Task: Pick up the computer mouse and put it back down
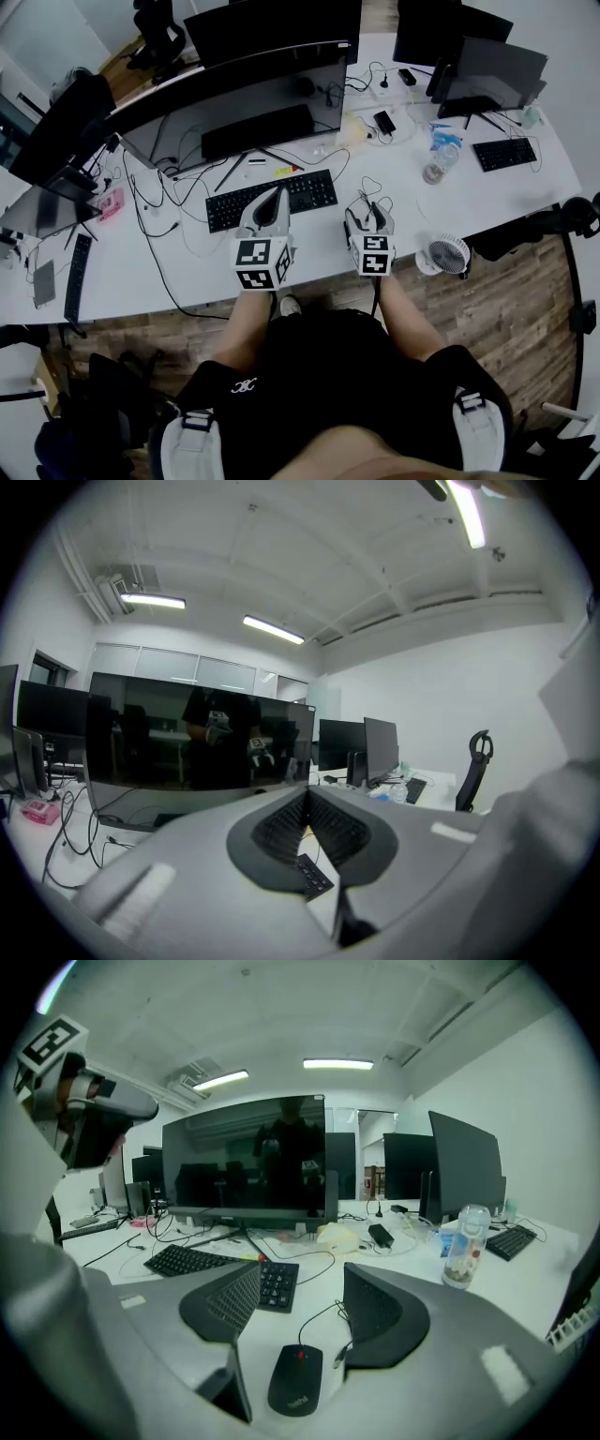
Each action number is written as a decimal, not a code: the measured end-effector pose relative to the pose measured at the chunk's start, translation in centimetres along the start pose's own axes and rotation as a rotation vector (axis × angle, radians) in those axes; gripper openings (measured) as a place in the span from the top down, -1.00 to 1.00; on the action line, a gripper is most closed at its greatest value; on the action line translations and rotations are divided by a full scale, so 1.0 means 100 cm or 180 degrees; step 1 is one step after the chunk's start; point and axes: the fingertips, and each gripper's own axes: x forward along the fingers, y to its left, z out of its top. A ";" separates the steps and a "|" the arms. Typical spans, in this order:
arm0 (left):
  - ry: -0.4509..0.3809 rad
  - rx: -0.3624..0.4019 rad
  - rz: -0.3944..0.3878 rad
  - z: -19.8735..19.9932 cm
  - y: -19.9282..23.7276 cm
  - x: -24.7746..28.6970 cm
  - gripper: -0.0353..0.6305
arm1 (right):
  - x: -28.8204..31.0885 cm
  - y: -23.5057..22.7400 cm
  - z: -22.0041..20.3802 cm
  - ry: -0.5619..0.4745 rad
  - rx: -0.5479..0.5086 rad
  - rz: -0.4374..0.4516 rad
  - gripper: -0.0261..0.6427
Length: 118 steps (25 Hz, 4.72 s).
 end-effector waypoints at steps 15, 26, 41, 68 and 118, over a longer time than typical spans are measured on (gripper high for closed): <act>0.0113 -0.0021 -0.0054 -0.014 0.003 -0.003 0.74 | 0.043 -0.003 -0.130 0.0999 0.0058 -0.0219 0.13; 0.0171 -0.0040 -0.0044 -0.024 0.010 -0.011 0.74 | 0.054 -0.004 -0.166 0.1218 0.0238 -0.0301 0.12; 0.0195 -0.0211 0.0015 -0.029 0.026 -0.009 0.74 | 0.041 -0.002 -0.150 0.1344 0.0324 -0.0202 0.11; 0.0053 -0.0197 -0.0356 -0.018 -0.010 0.016 0.74 | -0.034 -0.019 0.087 -0.0577 0.0118 -0.0146 0.11; 0.0190 -0.0151 -0.0491 -0.031 -0.035 0.019 0.74 | -0.037 -0.038 0.059 -0.0515 0.0273 -0.0178 0.11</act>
